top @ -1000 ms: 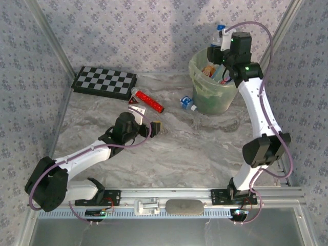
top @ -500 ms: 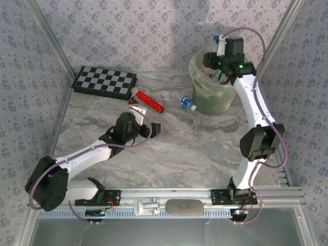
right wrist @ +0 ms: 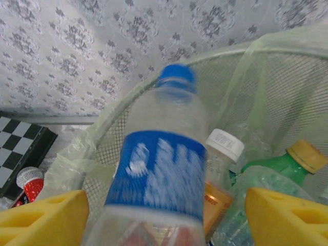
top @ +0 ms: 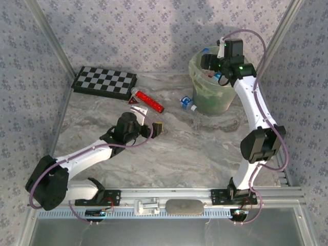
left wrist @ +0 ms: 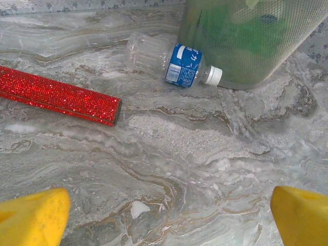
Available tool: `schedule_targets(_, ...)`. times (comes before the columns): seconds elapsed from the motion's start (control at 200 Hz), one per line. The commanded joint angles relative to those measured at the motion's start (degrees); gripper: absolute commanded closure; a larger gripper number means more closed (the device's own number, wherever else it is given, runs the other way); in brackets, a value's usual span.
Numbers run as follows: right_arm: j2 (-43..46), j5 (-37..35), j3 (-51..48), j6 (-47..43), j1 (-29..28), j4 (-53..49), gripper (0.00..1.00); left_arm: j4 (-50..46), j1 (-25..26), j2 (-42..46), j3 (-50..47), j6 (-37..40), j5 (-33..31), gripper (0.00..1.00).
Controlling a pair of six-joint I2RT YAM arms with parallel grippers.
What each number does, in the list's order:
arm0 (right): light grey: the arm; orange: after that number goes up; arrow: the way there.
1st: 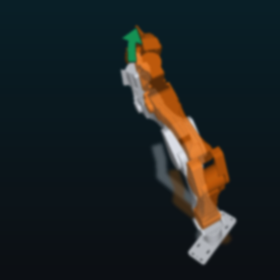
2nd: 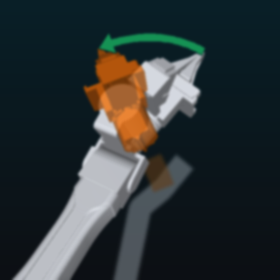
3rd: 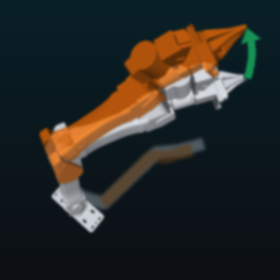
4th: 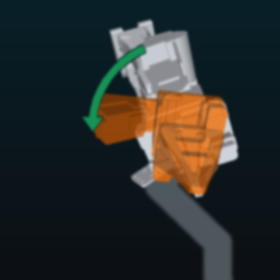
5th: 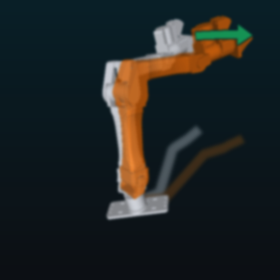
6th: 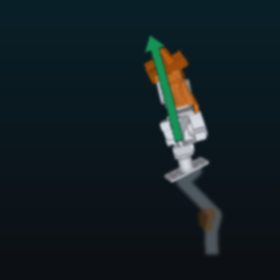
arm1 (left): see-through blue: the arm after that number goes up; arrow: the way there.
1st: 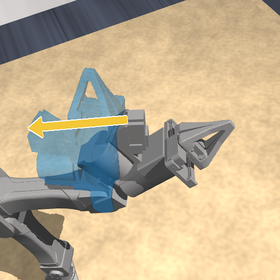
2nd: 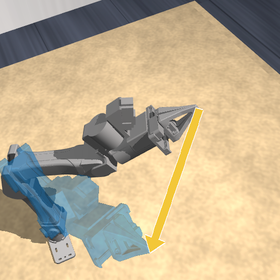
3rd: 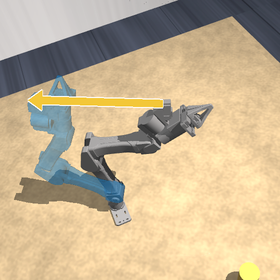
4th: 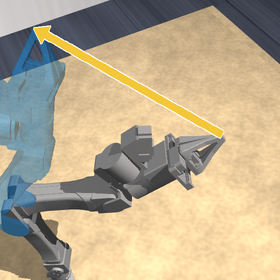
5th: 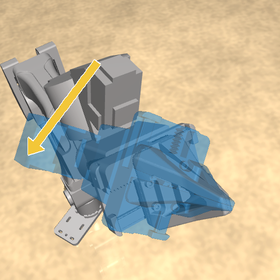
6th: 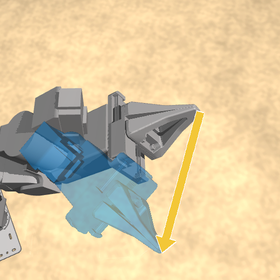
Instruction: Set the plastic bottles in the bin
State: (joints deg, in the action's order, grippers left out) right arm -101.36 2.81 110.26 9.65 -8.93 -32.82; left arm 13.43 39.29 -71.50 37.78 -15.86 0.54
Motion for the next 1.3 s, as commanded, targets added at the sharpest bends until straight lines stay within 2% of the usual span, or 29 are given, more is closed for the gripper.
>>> schedule_targets(0.0,5.56,-3.17,-0.17,-1.34,-0.11,0.33,0.17,-0.42,0.42,-0.16,2.08,0.55,-1.03,0.0)
schedule_targets(0.105,9.07,-2.74,-1.78,-2.24,-0.52,1.99,0.16,0.35,0.35,-0.3,1.82,-0.26,-2.24,0.0)
schedule_targets(0.305,15.31,3.27,-9.24,-3.2,-3.35,7.51,0.15,2.1,-0.44,-0.7,1.59,-1.63,-2.41,0.0)
schedule_targets(0.61,14.18,7.06,-13.62,-8.16,-14.78,5.85,0.16,4.26,-4.15,1.15,-1.25,-5.83,-2.47,0.0)
schedule_targets(0.715,10.86,5.02,-12.74,-14.44,-20.02,1.92,0.17,4.95,-5.88,2.9,-3.06,-7.61,-2.72,0.0)
schedule_targets(0.815,5.45,-0.44,-10.15,-20.83,-24.17,-4.82,0.16,4.72,-6.84,5.04,-4.62,-8.47,-4.0,0.0)
schedule_targets(0.89,0.33,-4.94,-6.6,-22.3,-25.96,-10.27,0.17,4.56,-7.17,6.9,-6.07,-8.68,-5.78,0.0)
schedule_targets(1.129,-12.21,-11.06,-0.57,-22.34,-26.59,-15.22,0.19,3.77,-8.56,12.35,-11.18,-10.55,-9.45,0.0)
schedule_targets(1.294,-24.91,-18.9,9.65,-25.01,-26.14,-21.24,0.19,2.71,-9.85,14.7,-13.14,-10.86,-9.06,0.0)
